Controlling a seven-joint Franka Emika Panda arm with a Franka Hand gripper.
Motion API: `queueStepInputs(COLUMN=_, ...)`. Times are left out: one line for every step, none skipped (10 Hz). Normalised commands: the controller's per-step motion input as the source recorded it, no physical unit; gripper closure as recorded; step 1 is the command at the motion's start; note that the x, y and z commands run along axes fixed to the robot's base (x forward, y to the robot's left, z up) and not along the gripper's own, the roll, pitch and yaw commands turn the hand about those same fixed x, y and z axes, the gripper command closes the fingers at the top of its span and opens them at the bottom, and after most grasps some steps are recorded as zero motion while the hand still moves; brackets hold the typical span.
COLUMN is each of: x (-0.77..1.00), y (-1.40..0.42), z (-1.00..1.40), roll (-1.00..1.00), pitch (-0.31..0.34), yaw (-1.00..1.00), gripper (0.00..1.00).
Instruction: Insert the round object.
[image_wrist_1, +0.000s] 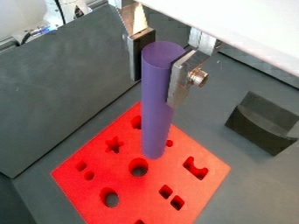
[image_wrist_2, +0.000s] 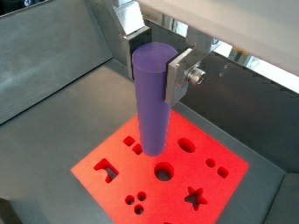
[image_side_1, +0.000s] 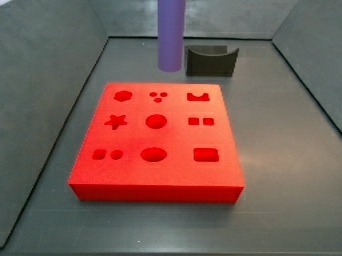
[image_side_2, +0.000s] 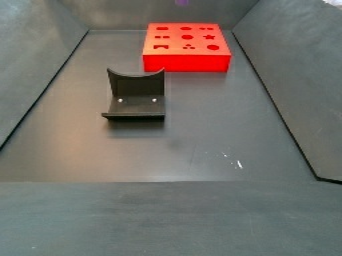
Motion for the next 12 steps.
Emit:
queueStepInputs(x=0.29, y=-0.17, z=-0.32, roll=0.0, pitch=-0.007, yaw=0.0, gripper=1.0)
queueStepInputs(x=0.58, y=-0.35, z=-0.38, roll=0.18, pitch=0.0, yaw=0.0, gripper=1.0)
queueStepInputs(x=0.58, y=-0.33, z=-0.47, roll=0.24, pitch=-0.003, yaw=0.0, gripper=1.0)
queueStepInputs(x=0.53, y=-0.27, z=-0.51, roll=0.24, pitch=-0.003, yaw=0.0, gripper=1.0)
queueStepInputs(x=0.09, y=-0.05, z=-0.4, roll=0.29, pitch=0.0, yaw=0.0, gripper=1.0)
queueStepInputs(x=-0.05, y=0.0, z=-0.38, roll=0.25, pitch=0.0, yaw=-0.07, gripper=1.0)
queueStepInputs(x=-0.1, y=-0.01, z=-0.37, roll=0.22, pitch=0.0, yaw=-0.06, gripper=1.0)
queueStepInputs(x=-0.16, y=0.0, z=-0.36, roll=0.11, pitch=0.0, yaw=-0.07, gripper=1.0)
queueStepInputs(x=-0.38, y=0.0, z=-0.33, roll=0.03, pitch=0.0, yaw=-0.19, gripper=1.0)
queueStepInputs(x=-0.42, y=0.0, z=-0.33, roll=0.0, pitch=-0.016, yaw=-0.22, gripper=1.0)
queueStepInputs(x=-0.22, y=0.0, z=-0.32, roll=-0.05, pitch=-0.056, yaw=-0.12, gripper=1.0)
queueStepInputs(x=-0.21, y=0.0, z=-0.31, roll=-0.06, pitch=-0.051, yaw=-0.11, gripper=1.0)
